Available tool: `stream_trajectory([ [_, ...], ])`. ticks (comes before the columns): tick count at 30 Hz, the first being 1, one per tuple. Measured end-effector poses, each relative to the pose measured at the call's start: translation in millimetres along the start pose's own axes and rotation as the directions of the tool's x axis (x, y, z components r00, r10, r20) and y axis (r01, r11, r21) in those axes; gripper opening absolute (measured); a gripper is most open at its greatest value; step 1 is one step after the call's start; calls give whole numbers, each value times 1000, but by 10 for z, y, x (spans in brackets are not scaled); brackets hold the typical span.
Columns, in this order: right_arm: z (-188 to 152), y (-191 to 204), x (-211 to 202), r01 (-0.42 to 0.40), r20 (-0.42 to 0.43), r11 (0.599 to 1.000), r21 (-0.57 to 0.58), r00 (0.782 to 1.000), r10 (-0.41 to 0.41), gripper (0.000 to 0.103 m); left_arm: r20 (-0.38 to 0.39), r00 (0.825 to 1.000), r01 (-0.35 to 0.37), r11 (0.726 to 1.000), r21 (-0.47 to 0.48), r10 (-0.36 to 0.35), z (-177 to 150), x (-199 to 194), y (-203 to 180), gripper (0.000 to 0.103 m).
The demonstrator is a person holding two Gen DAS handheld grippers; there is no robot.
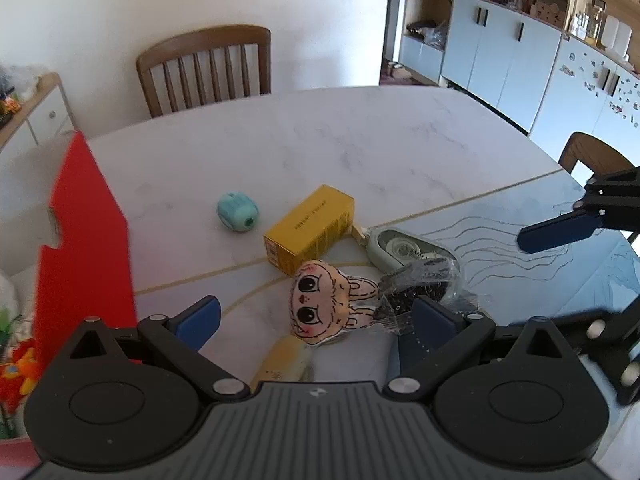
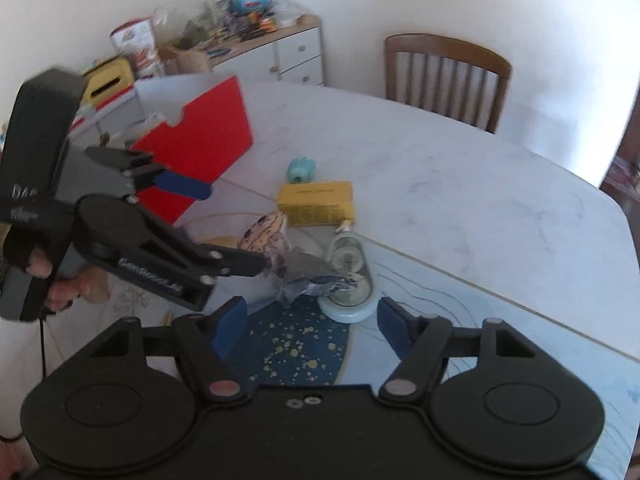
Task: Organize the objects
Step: 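Grasp the white cartoon-face pouch with the left tool while the right tool grasps the clear dark bag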
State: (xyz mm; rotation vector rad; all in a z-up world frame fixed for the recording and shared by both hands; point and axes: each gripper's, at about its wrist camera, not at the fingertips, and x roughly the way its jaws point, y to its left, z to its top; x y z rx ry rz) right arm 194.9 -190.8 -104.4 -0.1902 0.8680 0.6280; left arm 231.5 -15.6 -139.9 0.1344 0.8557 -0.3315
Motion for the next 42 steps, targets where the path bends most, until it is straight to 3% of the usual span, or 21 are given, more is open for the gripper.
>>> stream_trajectory([
  [5, 16, 82, 161, 14, -9, 996, -84, 1000, -14, 62, -16, 999, 34, 999, -24, -35, 4, 95, 29, 101],
  [7, 29, 99, 224, 17, -6, 994, -106, 1000, -17, 58, -28, 999, 42, 998, -46, -43, 15, 126, 59, 94],
  [12, 69, 114, 356, 32, 2, 986, -164, 999, -32, 48, -41, 996, 81, 993, -90, -85, 53, 177, 116, 87],
  [16, 97, 87, 393, 34, 20, 981, -191, 999, -30, 46, -49, 991, 120, 986, -116, -126, 81, 204, 133, 73],
  [19, 112, 48, 395, 25, 36, 978, -206, 999, -17, 44, -55, 989, 129, 983, -128, -137, 89, 227, 148, 68],
  [23, 149, 17, 421, 20, 41, 974, -227, 999, -11, 34, -60, 989, 127, 982, -139, -136, 99, 234, 176, 58],
  [26, 165, -29, 442, 3, 43, 974, -225, 999, 7, 23, -61, 988, 131, 981, -143, -141, 103, 233, 197, 45],
  [27, 170, -44, 443, -5, 43, 975, -224, 999, 15, 22, -66, 988, 126, 981, -144, -137, 107, 237, 198, 35],
  [31, 162, -101, 414, -20, 49, 981, -194, 998, 30, 6, -64, 988, 131, 979, -154, -142, 94, 221, 232, 33],
  [42, 70, -174, 109, -21, 101, 998, -55, 995, 26, 4, -31, 991, 129, 984, -122, -134, 88, -7, 105, 31],
])
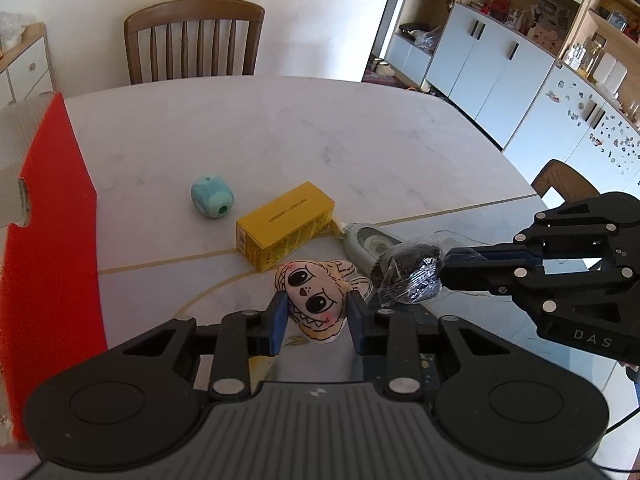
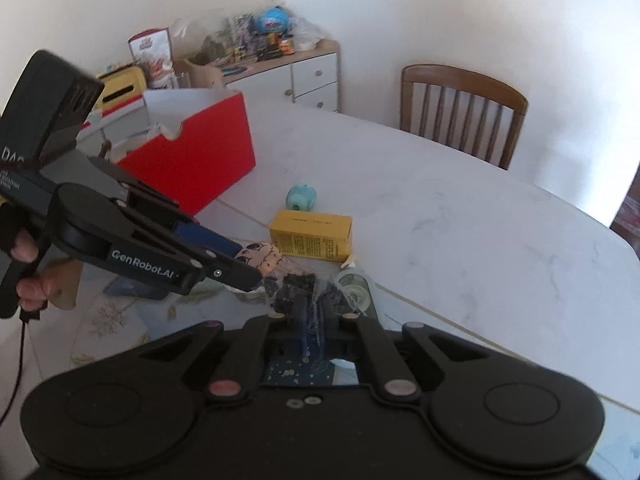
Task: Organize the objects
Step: 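Grasp the white cartoon-face pouch with the left tool while the right tool grasps the clear dark bag, then carry the face pouch with the left tool while the right tool carries the dark bag over the box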
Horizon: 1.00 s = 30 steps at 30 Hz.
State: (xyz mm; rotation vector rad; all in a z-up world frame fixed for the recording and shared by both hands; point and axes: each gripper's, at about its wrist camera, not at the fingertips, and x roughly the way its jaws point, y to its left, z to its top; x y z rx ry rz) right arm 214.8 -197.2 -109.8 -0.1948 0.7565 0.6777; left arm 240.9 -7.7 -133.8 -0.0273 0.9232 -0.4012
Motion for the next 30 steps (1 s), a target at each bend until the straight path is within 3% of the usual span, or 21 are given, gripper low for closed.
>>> stream_trajectory([
  [16, 163, 411, -623, 43, 85, 998, 56, 995, -48, 4, 95, 995, 19, 1000, -5, -19, -62, -798, -27, 31],
  [30, 532, 1067, -725, 32, 127, 999, 28, 991, -35, 4, 165, 986, -25, 998, -50, 33, -196, -1518, 430, 31],
])
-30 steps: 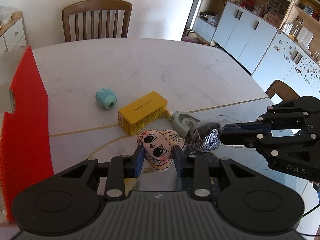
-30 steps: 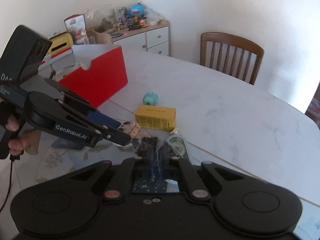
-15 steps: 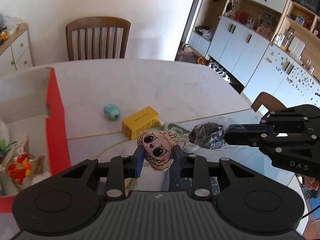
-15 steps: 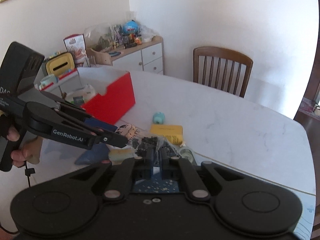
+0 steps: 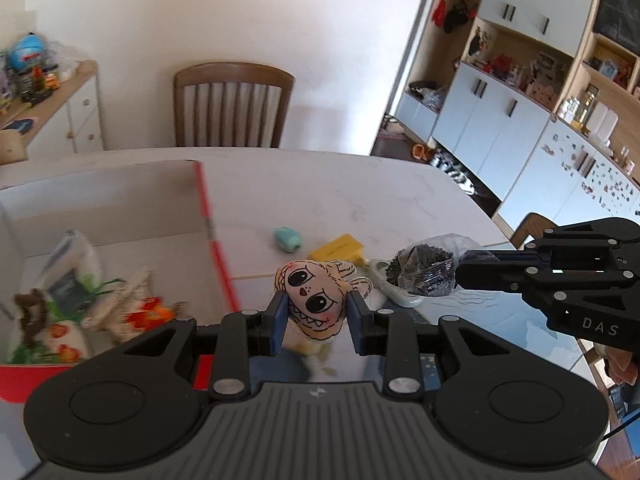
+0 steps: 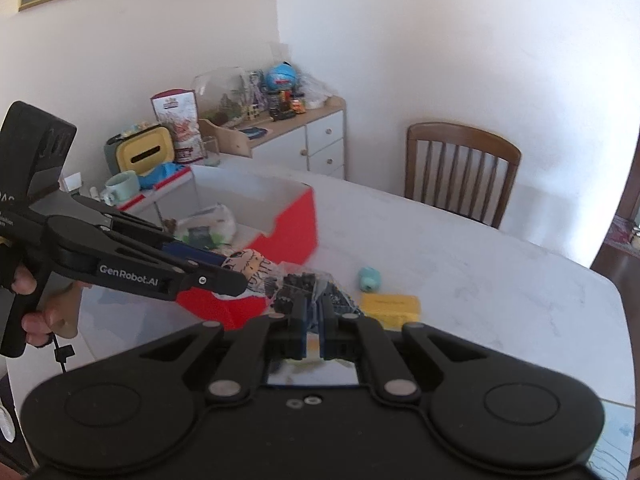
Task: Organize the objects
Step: 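Carry the face pouch with the left tool while the right tool carries the dark bag over the box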
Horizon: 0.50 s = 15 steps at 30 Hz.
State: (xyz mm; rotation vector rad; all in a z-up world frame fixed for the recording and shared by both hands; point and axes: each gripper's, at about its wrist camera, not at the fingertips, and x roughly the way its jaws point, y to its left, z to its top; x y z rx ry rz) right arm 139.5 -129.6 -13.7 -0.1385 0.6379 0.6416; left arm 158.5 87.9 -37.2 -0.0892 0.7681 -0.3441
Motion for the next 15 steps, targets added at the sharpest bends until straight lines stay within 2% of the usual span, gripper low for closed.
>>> stream_trajectory([
  [15, 380, 728, 472, -58, 2, 997, -43, 998, 58, 4, 18, 996, -91, 995, -37, 91, 11, -423, 907, 31],
])
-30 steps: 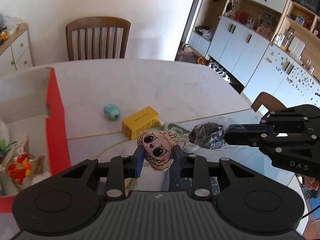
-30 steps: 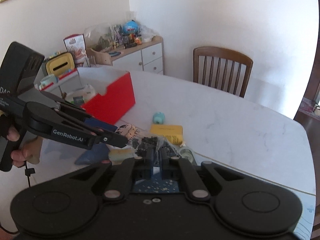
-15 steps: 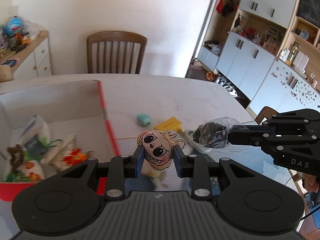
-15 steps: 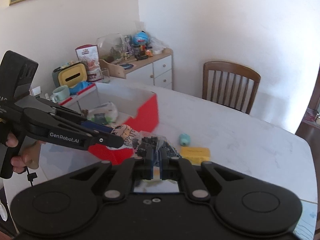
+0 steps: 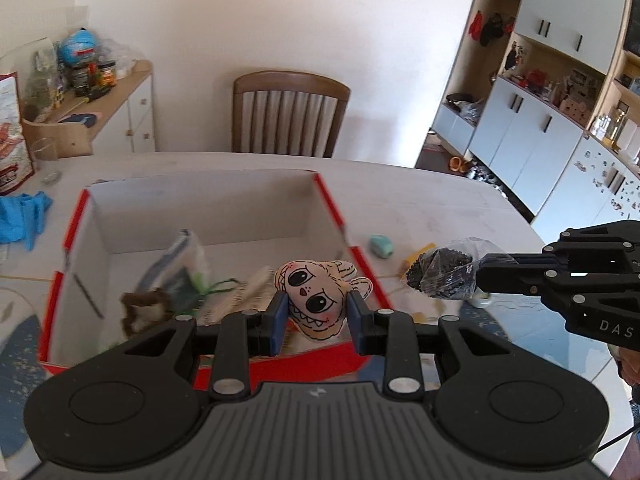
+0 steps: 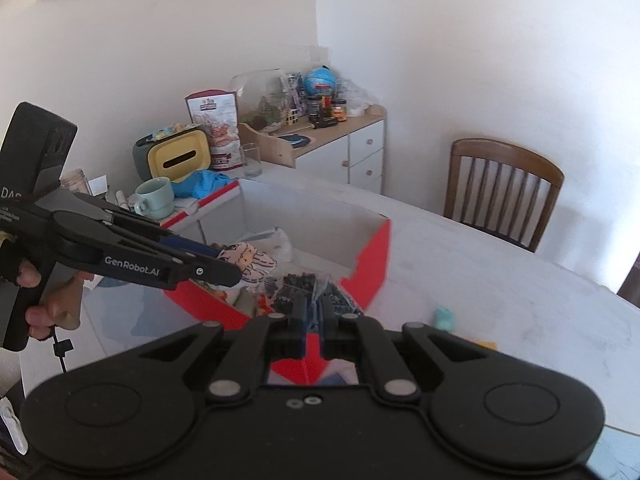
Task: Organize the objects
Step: 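Carry the face pouch with the left tool while the right tool carries the dark bag over the box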
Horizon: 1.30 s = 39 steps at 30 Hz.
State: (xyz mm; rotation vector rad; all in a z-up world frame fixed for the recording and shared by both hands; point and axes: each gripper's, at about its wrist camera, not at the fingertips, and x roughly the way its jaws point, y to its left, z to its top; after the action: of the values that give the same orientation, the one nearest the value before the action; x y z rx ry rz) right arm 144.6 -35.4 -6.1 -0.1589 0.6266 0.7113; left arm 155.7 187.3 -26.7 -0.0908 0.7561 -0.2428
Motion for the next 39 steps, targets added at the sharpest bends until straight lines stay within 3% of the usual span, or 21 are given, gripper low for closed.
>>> stream_trajectory([
  [17, 304, 373, 767, 26, -50, 999, -43, 998, -28, 4, -51, 998, -49, 999, -12, 48, 150, 357, 758, 31],
  [27, 481, 328, 1267, 64, -96, 997, -49, 993, -69, 4, -100, 994, -37, 999, 23, 40, 216, 689, 804, 31],
  [39, 493, 274, 1812, 106, -187, 994, -40, 976, -112, 4, -185, 979, -78, 994, 74, 91, 214, 1046, 797, 31],
])
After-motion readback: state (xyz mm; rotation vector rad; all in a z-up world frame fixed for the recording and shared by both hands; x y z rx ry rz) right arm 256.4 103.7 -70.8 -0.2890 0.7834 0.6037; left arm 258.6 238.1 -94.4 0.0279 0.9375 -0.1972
